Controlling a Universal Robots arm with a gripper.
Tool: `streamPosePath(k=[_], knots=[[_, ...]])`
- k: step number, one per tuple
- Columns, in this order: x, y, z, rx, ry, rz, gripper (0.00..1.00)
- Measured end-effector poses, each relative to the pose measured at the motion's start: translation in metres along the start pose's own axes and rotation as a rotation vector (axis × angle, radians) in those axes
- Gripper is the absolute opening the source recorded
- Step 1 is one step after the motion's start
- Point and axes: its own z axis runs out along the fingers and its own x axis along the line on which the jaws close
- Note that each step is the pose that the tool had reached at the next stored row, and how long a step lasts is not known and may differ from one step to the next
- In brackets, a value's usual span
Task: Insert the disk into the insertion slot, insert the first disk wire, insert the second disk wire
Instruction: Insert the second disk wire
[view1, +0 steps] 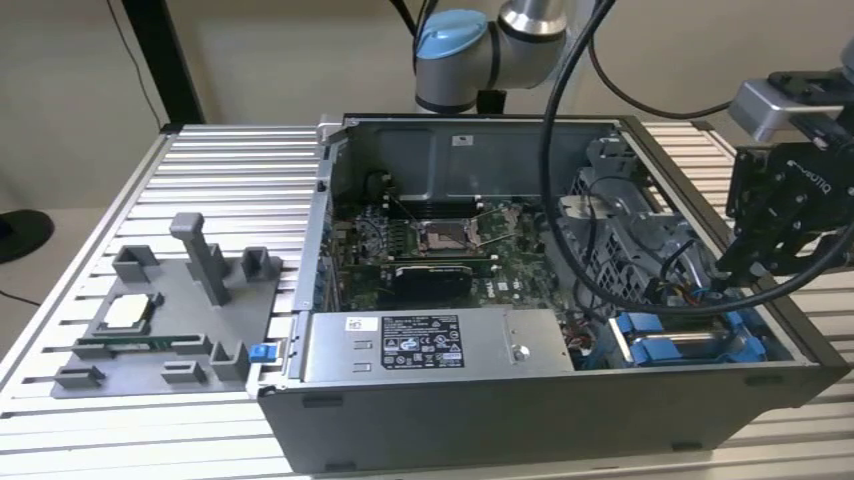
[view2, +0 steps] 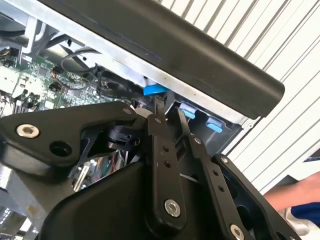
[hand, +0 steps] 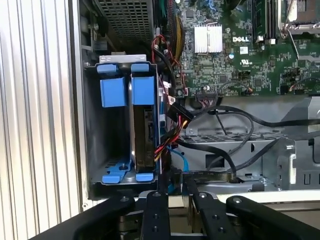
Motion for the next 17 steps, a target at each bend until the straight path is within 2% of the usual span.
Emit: streamPosePath(k=[6,17], knots=[[-0.0030,-0.0012,0.0050,-0.0122,0.0007,0.000,1.00],[-0.0040,-0.0032,0.0093,-0.0152,0.0008,0.000,1.00]])
